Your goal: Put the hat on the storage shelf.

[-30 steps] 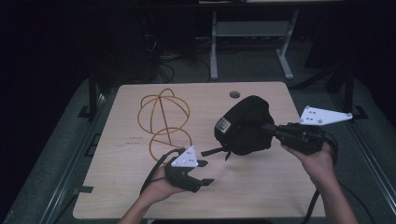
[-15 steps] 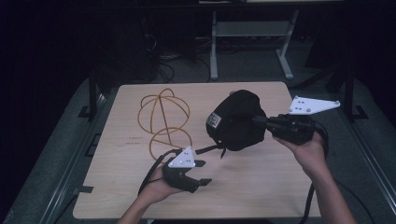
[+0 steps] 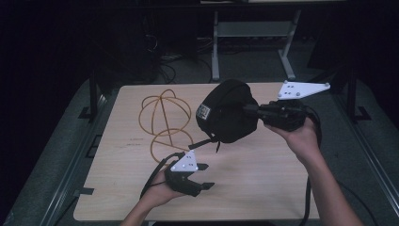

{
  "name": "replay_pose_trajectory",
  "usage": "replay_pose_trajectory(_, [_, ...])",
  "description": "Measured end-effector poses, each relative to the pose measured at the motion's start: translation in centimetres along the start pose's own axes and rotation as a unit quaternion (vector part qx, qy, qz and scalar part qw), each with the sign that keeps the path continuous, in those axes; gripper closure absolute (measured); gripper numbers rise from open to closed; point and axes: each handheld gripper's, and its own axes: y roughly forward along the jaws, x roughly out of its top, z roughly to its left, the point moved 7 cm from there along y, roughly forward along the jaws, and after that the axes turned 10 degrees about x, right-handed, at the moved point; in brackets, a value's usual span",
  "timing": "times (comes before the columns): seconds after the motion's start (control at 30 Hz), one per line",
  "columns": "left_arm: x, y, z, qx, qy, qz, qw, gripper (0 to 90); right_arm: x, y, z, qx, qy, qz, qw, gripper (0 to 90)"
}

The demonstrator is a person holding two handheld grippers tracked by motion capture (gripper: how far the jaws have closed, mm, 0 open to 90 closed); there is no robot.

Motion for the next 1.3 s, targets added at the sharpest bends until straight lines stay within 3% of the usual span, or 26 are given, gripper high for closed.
replay_pose_trajectory(0.6, [0.2,-0.3,0.1,0.004,0.003,-0.003,1.0,37.6,3.4,2.4,0.4,0.019,-0.019,0.013,0.9996,88.8])
replay_pose_trajectory(0.87, [0.3,-0.5,0.2,0.002,0.0,-0.008,1.0,37.6,5.5,3.9,1.1,0.03,-0.041,0.025,0.9984,88.9])
replay_pose_trajectory(1.07, [0.5,-0.4,0.0,0.001,0.015,-0.009,0.9998,37.6,7.0,5.0,1.7,0.045,-0.048,0.022,0.9976,88.9])
replay_pose_trajectory(1.3, [0.6,-0.3,-0.1,0.001,0.019,-0.011,0.9998,37.6,8.6,6.5,2.3,0.06,-0.059,0.024,0.9962,88.9])
